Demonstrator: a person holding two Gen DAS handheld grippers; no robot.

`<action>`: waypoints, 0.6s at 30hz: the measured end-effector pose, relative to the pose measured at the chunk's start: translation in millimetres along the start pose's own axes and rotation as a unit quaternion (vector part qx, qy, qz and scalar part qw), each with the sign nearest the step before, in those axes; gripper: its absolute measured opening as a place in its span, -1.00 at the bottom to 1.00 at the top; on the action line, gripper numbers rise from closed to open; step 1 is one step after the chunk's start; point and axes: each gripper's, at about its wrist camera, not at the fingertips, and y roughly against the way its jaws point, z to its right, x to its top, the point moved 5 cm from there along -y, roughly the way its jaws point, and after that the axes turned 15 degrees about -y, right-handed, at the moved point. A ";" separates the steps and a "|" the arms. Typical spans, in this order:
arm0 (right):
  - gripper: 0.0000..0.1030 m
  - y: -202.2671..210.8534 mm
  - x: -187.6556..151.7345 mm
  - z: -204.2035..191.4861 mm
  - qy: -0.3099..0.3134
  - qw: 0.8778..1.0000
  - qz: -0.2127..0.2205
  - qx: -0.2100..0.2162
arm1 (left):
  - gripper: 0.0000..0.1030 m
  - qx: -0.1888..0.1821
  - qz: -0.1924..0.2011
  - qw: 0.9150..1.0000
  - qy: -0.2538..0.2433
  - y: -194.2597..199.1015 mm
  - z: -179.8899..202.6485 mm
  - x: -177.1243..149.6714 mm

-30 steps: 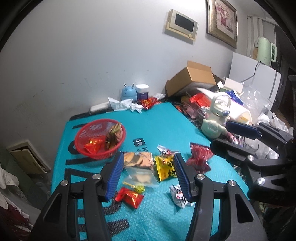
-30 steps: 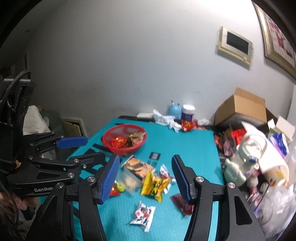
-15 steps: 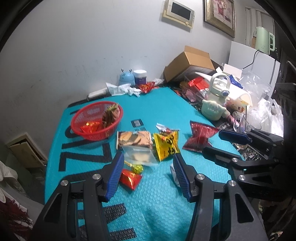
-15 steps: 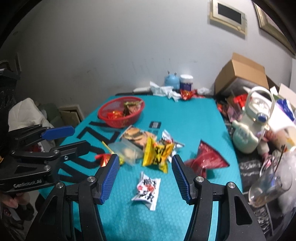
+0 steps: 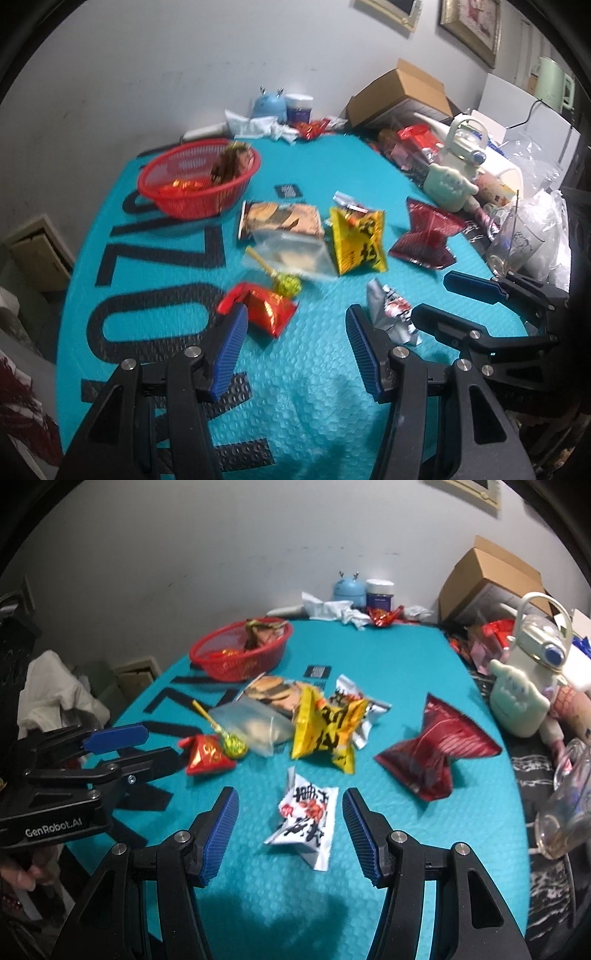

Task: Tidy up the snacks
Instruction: 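Grasp the red candy packet with the left tool while the right tool grasps the white printed bag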

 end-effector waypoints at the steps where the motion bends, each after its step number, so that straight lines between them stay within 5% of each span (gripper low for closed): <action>1: 0.14 -3.7 -1.8 -0.1 -0.001 1.000 -0.004 -0.001 | 0.05 0.000 -0.003 1.000 0.003 -3.1 -1.8 -2.5; 18: 0.35 -38.2 -0.3 26.9 -0.025 0.999 -0.027 -0.036 | 0.05 0.007 -0.036 0.998 0.050 -52.5 -28.4 -7.5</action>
